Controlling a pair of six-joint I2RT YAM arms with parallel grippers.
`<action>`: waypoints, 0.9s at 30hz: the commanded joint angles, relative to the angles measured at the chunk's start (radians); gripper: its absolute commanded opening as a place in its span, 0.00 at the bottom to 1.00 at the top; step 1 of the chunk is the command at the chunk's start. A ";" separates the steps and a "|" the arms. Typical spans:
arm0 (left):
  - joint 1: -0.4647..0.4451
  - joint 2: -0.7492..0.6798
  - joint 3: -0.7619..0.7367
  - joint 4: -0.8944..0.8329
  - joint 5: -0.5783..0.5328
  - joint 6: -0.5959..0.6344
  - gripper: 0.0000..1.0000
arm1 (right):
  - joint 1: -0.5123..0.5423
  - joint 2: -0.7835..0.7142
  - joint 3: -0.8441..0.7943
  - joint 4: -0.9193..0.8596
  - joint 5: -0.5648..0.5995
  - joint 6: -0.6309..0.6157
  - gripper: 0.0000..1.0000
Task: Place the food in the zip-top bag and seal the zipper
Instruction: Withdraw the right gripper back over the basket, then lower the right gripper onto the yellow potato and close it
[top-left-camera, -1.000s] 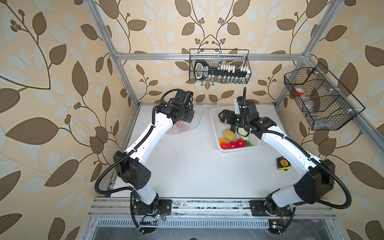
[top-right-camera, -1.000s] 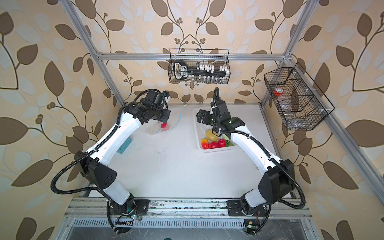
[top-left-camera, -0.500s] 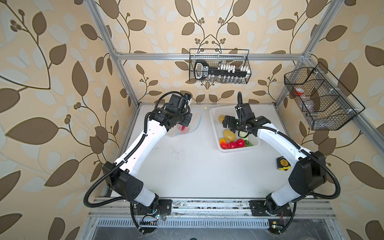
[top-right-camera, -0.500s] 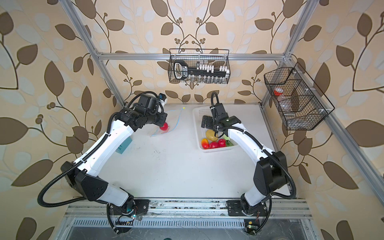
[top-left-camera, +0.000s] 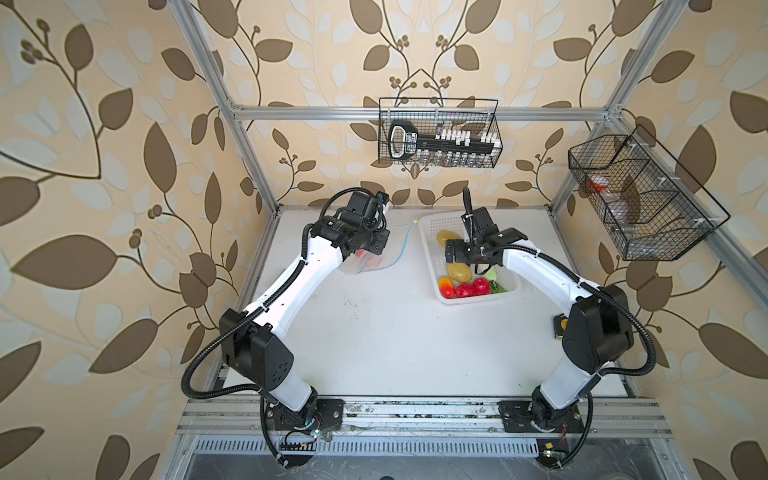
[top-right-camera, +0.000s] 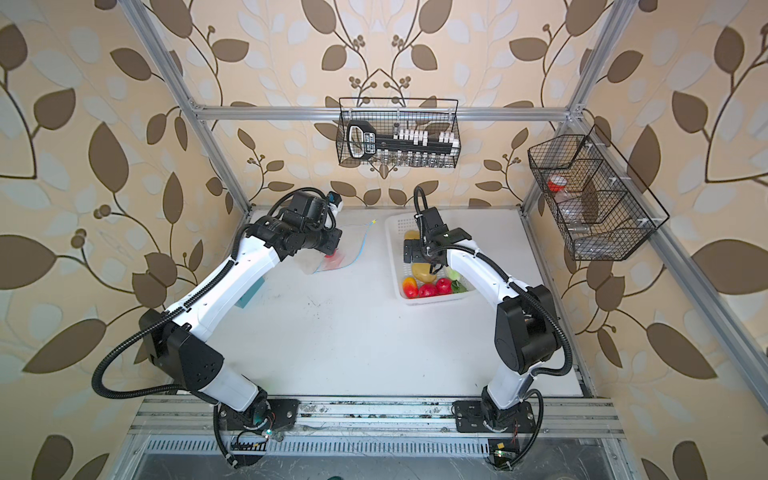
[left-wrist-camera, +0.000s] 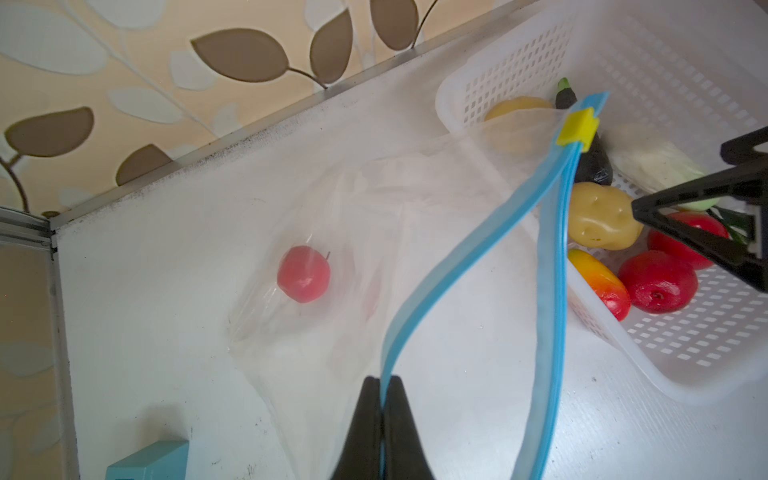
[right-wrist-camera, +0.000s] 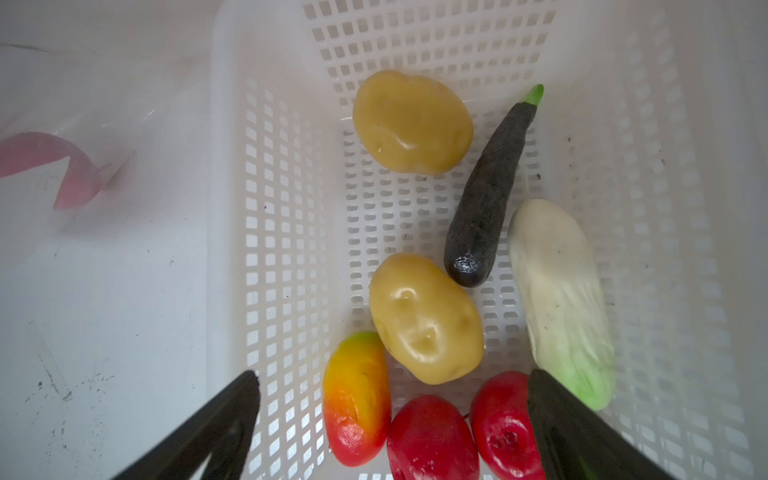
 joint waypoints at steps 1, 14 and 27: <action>0.002 -0.005 0.013 0.007 0.023 -0.030 0.00 | -0.016 0.021 -0.041 0.021 -0.013 -0.058 1.00; 0.002 -0.018 -0.020 0.025 0.040 -0.044 0.00 | -0.031 0.149 -0.035 0.038 -0.069 -0.075 1.00; 0.004 -0.034 -0.033 0.021 0.051 -0.040 0.00 | -0.037 0.245 0.012 0.046 -0.038 -0.072 0.98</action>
